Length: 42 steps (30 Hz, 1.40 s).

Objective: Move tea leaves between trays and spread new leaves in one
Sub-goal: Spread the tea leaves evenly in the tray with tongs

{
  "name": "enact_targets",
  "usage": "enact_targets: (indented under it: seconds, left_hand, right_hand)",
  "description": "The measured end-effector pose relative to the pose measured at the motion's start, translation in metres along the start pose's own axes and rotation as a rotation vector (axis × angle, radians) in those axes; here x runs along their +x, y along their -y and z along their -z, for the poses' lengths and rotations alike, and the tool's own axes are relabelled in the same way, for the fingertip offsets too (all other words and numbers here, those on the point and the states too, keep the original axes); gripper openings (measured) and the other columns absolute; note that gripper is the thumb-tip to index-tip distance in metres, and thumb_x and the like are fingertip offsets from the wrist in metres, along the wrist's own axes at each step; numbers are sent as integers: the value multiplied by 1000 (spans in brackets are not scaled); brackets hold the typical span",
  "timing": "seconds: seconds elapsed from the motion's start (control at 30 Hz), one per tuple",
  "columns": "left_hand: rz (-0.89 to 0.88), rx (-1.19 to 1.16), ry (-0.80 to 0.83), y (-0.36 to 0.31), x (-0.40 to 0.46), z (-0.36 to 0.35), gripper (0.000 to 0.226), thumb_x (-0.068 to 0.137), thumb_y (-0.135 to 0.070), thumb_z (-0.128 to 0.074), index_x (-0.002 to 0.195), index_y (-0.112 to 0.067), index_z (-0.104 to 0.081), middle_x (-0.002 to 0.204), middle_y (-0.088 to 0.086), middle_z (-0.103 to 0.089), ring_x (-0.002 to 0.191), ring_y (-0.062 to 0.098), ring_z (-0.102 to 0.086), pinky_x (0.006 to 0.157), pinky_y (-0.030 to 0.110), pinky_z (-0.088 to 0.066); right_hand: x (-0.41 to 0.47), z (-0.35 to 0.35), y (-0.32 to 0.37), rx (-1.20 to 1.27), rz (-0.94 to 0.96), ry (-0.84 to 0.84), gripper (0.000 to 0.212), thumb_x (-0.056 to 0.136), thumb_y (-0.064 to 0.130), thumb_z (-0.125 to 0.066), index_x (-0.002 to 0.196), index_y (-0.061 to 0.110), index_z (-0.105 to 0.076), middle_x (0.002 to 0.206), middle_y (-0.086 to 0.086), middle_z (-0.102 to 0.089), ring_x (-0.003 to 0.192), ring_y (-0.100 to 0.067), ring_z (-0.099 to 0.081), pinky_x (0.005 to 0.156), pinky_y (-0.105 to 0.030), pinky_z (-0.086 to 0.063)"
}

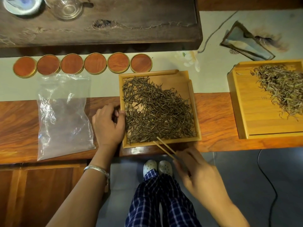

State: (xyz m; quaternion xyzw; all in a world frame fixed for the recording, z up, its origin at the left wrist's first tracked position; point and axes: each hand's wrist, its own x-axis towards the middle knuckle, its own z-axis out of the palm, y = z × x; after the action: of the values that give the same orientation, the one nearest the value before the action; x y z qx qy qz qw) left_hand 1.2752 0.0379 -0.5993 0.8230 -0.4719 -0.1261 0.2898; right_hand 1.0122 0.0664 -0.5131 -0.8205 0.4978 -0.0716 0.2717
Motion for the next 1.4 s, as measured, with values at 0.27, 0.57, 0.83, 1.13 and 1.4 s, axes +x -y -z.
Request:
enact_targets:
  seconds: [0.27,0.57,0.83,1.13,1.4]
  left_hand:
    - [1,8,-6,0,0,0,23,86,-32,-50,72,-14,-47,69,0,-50,71,21,-43,73,35,-30]
    - [2,12,-2,1,1,0,22,86,-32,-50,75,-14,-49,71,2,-53,72,24,-46,74,38,-35]
    - [4,14,-6,1,1,0,22,86,-31,-51,74,-13,-50,71,4,-54,73,22,-44,72,32,-27]
    - [2,17,-2,2,1,1,21,86,-30,-52,74,-12,-50,71,4,-54,73,22,-45,72,32,-26]
    - [3,15,3,-1,1,1,21,86,-31,-51,76,-12,-53,73,3,-55,73,21,-44,72,34,-29]
  right_hand:
    - [-2,4,-13,-67,-31,-77,31,90,37,-45,98,15,-66,93,-2,-61,55,-22,-61,31,-30,-43]
    - [2,8,-23,-35,-132,-160,17,93,36,-52,100,22,-59,94,5,-54,50,-24,-59,36,-28,-39]
    - [5,12,-25,-35,-199,-190,16,86,23,-64,101,19,-59,89,4,-52,55,-27,-58,38,-30,-41]
    - [62,8,-6,-41,-141,-268,13,90,20,-61,93,8,-62,94,-9,-60,60,-33,-61,42,-32,-45]
    - [77,9,-14,-73,-148,-339,13,90,16,-59,94,4,-62,92,-12,-61,60,-31,-59,44,-29,-43]
